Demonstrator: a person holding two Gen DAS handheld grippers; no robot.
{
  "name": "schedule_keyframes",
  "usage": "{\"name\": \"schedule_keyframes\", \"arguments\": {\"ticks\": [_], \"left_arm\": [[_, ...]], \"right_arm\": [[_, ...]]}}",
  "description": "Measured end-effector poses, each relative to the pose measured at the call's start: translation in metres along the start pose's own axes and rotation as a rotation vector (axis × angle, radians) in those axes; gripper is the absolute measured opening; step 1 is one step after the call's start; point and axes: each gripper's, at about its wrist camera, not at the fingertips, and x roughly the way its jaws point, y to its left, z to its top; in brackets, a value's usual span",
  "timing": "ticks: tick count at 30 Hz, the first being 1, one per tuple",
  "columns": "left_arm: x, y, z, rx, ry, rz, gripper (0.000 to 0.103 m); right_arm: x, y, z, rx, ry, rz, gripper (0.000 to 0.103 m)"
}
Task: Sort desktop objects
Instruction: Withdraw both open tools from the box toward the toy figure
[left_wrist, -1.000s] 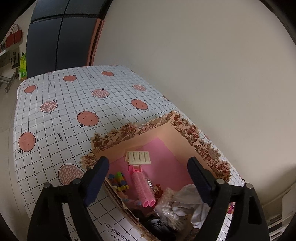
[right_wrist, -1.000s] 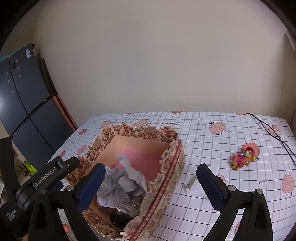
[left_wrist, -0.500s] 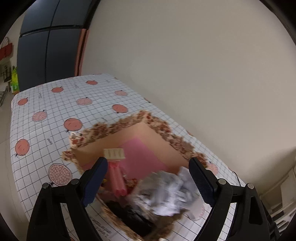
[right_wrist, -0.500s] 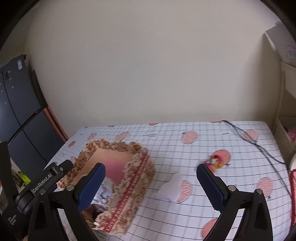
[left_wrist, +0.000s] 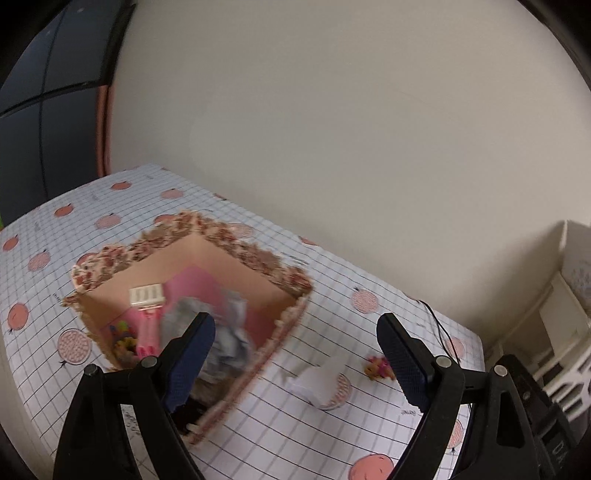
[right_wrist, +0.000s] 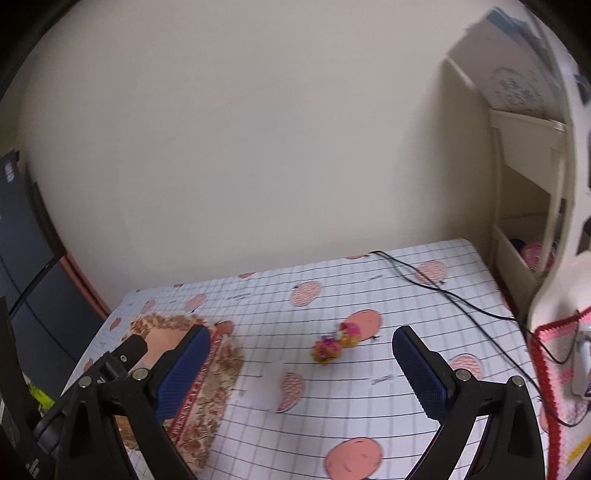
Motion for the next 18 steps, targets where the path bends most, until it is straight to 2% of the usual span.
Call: {"name": "schedule_keyframes", "arguments": {"ticks": [9, 18], "left_arm": [[0.014, -0.04, -0.019, 0.082, 0.021, -0.042, 0.09], [0.049, -0.061, -0.042, 0.14, 0.09, -0.043, 0.09]], "right_arm": [[0.003, -0.042, 0.0, 0.027, 0.014, -0.083, 0.1], [0.032, -0.062, -0.014, -0.022, 0.105, -0.133, 0.1]]}}
